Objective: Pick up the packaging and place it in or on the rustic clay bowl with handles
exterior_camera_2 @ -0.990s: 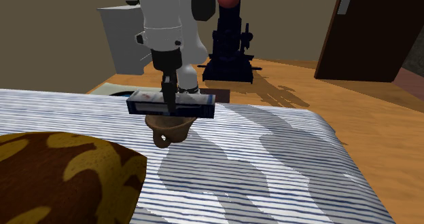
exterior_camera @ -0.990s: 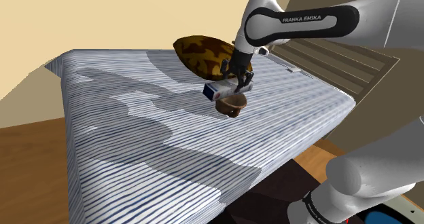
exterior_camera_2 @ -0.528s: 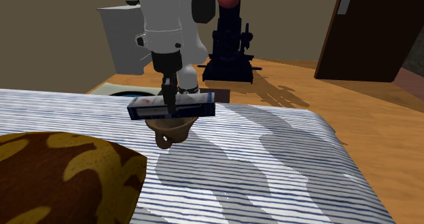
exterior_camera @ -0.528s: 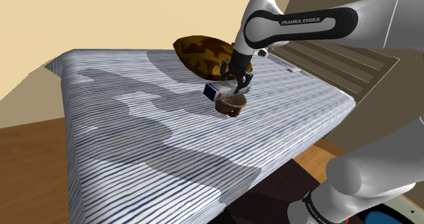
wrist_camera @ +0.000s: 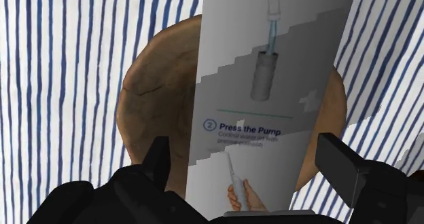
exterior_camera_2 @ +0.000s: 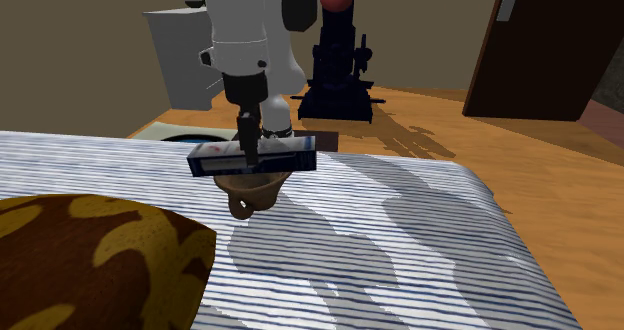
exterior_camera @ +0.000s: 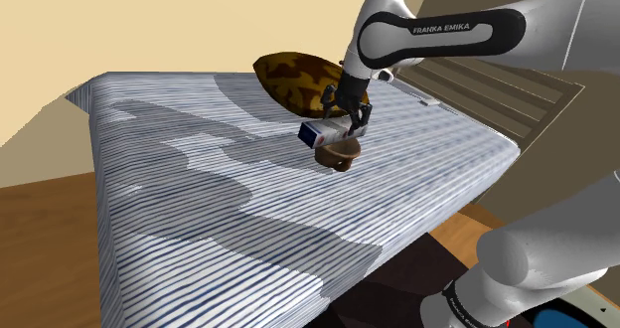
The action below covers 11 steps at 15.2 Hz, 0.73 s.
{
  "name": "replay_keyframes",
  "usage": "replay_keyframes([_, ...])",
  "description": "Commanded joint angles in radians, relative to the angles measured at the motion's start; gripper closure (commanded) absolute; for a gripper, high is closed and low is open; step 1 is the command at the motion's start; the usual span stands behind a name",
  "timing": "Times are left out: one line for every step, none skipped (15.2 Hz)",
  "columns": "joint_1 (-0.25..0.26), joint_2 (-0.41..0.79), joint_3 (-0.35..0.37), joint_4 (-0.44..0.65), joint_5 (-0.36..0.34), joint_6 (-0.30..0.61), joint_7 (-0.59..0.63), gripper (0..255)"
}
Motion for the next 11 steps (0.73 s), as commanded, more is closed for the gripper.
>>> replay_keyframes([-0.001,-0.01,-0.004,0.042,0.004,-0.051,-0.003,0])
replay_keyframes([-0.002,-0.015,-0.007,0.071,0.006,-0.085,-0.005,0])
replay_keyframes([-0.003,-0.018,-0.009,0.095,0.007,-0.111,-0.006,0])
replay_keyframes([-0.003,-0.018,-0.009,0.095,0.007,-0.111,-0.006,0])
replay_keyframes([-0.003,-0.019,-0.009,0.095,0.007,-0.111,-0.006,0])
replay_keyframes([-0.003,-0.019,-0.009,0.095,0.007,-0.111,-0.006,0])
replay_keyframes([-0.003,-0.018,-0.009,0.095,0.007,-0.111,-0.006,0])
replay_keyframes([-0.003,-0.018,-0.009,0.095,0.007,-0.111,-0.006,0])
replay_keyframes([-0.003,-0.018,-0.009,0.095,0.007,-0.111,-0.006,0])
replay_keyframes([-0.003,-0.018,-0.009,0.095,0.007,-0.111,-0.006,0])
replay_keyframes([-0.003,-0.018,-0.009,0.095,0.007,-0.111,-0.006,0])
